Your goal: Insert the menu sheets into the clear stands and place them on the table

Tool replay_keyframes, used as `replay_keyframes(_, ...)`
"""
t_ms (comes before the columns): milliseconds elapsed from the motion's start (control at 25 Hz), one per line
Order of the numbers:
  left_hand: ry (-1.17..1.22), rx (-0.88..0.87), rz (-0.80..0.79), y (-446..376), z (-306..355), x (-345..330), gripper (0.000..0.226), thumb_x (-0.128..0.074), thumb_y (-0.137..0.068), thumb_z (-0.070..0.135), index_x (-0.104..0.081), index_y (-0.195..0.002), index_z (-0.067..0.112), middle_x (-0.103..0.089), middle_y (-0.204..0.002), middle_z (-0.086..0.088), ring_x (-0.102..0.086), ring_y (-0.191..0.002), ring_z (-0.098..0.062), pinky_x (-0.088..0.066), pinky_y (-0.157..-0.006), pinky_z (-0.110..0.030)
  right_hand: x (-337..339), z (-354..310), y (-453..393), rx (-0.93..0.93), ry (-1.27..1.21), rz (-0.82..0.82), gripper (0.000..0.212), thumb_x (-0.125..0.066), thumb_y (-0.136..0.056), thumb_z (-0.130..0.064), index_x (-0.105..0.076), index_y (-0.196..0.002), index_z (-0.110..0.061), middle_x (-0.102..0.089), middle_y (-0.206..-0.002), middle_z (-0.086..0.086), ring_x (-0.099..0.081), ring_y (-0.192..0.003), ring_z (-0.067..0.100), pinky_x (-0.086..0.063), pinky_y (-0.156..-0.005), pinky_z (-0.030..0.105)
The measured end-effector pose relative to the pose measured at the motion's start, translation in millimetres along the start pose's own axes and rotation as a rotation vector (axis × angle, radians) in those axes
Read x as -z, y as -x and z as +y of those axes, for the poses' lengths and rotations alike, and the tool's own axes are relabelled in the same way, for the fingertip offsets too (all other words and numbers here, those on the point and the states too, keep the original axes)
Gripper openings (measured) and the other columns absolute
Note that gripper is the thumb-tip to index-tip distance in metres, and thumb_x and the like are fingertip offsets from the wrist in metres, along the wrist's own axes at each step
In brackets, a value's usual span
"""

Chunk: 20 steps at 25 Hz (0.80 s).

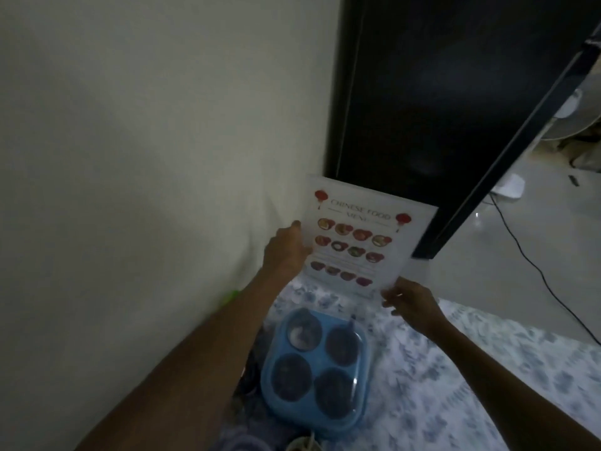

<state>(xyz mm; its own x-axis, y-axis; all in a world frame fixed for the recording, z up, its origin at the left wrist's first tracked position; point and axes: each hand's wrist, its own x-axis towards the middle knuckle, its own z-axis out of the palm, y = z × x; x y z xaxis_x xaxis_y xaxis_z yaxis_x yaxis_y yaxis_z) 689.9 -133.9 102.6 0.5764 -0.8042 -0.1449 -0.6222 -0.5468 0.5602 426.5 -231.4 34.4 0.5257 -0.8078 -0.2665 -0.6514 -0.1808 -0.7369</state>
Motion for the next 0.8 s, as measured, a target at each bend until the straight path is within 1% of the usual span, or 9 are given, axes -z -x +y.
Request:
replay_keyframes(120, -0.041, 0.103, 0.031, -17, -30, 11, 0.028, -0.067, -0.092, 0.017, -0.058, -0.114, 0.004, -0.068, -0.114, -0.019, -0.068, -0.101, -0.038, -0.056, -0.08, -0.041, -33, -21, -30, 0.054, 0.063, -0.042, 0.017, -0.057, -0.098, -0.016, -0.063, -0.113, -0.015, -0.068, -0.103, -0.003, -0.068, -0.08, 0.006, -0.053, -0.058, 0.014)
replay_keyframes(200, -0.084, 0.139, 0.042, -26, -39, 15, 0.02, -0.06, -0.094, 0.006, -0.06, -0.113, 0.001, -0.068, -0.116, -0.02, -0.067, -0.104, -0.036, -0.052, -0.077, -0.036, -50, -28, -43, 0.048, 0.083, -0.029, 0.012, -0.055, -0.099, -0.016, -0.06, -0.109, -0.016, -0.067, -0.102, -0.001, -0.065, -0.077, 0.003, -0.049, -0.054, 0.01)
replay_keyframes(320, -0.16, 0.186, 0.015, -27, -41, 23, 0.021, -0.054, -0.095, 0.0, -0.062, -0.114, -0.004, -0.067, -0.119, -0.022, -0.065, -0.11, -0.036, -0.05, -0.082, -0.034, -69, -35, -54, 0.023, 0.102, -0.012, 0.019, -0.052, -0.1, -0.019, -0.059, -0.116, -0.012, -0.066, -0.104, 0.002, -0.065, -0.081, 0.013, -0.05, -0.066, 0.016)
replay_keyframes(400, -0.181, 0.213, 0.007, -26, -43, 26, 0.022, -0.054, -0.096, -0.001, -0.063, -0.115, -0.006, -0.067, -0.12, -0.022, -0.066, -0.11, -0.035, -0.051, -0.081, -0.032, -78, -39, -61, 0.029, 0.101, -0.014, 0.021, -0.051, -0.1, -0.019, -0.059, -0.117, -0.01, -0.066, -0.103, 0.004, -0.064, -0.081, 0.013, -0.051, -0.068, 0.017)
replay_keyframes(440, -0.185, 0.219, 0.007, -25, -44, 25, 0.022, -0.054, -0.096, 0.0, -0.063, -0.115, -0.007, -0.067, -0.119, -0.021, -0.066, -0.109, -0.035, -0.051, -0.08, -0.031, -80, -39, -63, 0.043, 0.105, -0.016, 0.02, -0.052, -0.1, -0.019, -0.06, -0.115, -0.009, -0.067, -0.104, 0.007, -0.065, -0.082, 0.015, -0.054, -0.068, 0.021)
replay_keyframes(520, -0.182, 0.221, 0.0, -20, -45, 23, 0.022, -0.056, -0.096, 0.003, -0.064, -0.116, -0.004, -0.068, -0.118, -0.019, -0.068, -0.106, -0.033, -0.053, -0.078, -0.03, -83, -40, -66, 0.063, 0.113, -0.027, 0.02, -0.052, -0.099, -0.02, -0.06, -0.114, -0.009, -0.068, -0.106, 0.011, -0.067, -0.086, 0.021, -0.061, -0.075, 0.037)
replay_keyframes(560, -0.173, 0.211, -0.015, -16, -44, 22, 0.022, -0.058, -0.096, 0.007, -0.064, -0.116, -0.003, -0.069, -0.117, -0.018, -0.068, -0.104, -0.032, -0.053, -0.077, -0.031, -83, -41, -66, 0.069, 0.112, -0.036, 0.02, -0.052, -0.099, -0.02, -0.06, -0.114, -0.01, -0.068, -0.106, 0.012, -0.068, -0.087, 0.023, -0.061, -0.077, 0.042)
replay_keyframes(720, -0.134, 0.174, -0.016, -8, -45, 13, 0.023, -0.063, -0.095, 0.019, -0.06, -0.115, 0.008, -0.069, -0.113, -0.012, -0.069, -0.098, -0.029, -0.058, -0.079, -0.034, -83, -50, -62, 0.058, 0.136, -0.053, 0.023, -0.048, -0.101, -0.02, -0.057, -0.118, -0.007, -0.069, -0.109, 0.014, -0.069, -0.094, 0.027, -0.06, -0.083, 0.041)
replay_keyframes(800, -0.147, 0.168, -0.008, -4, -44, 11, 0.023, -0.063, -0.095, 0.023, -0.058, -0.114, 0.012, -0.069, -0.111, -0.01, -0.069, -0.096, -0.028, -0.059, -0.079, -0.037, -83, -53, -59, 0.05, 0.143, -0.076, 0.027, -0.049, -0.1, -0.018, -0.054, -0.124, -0.007, -0.067, -0.119, 0.016, -0.067, -0.104, 0.031, -0.058, -0.089, 0.045)
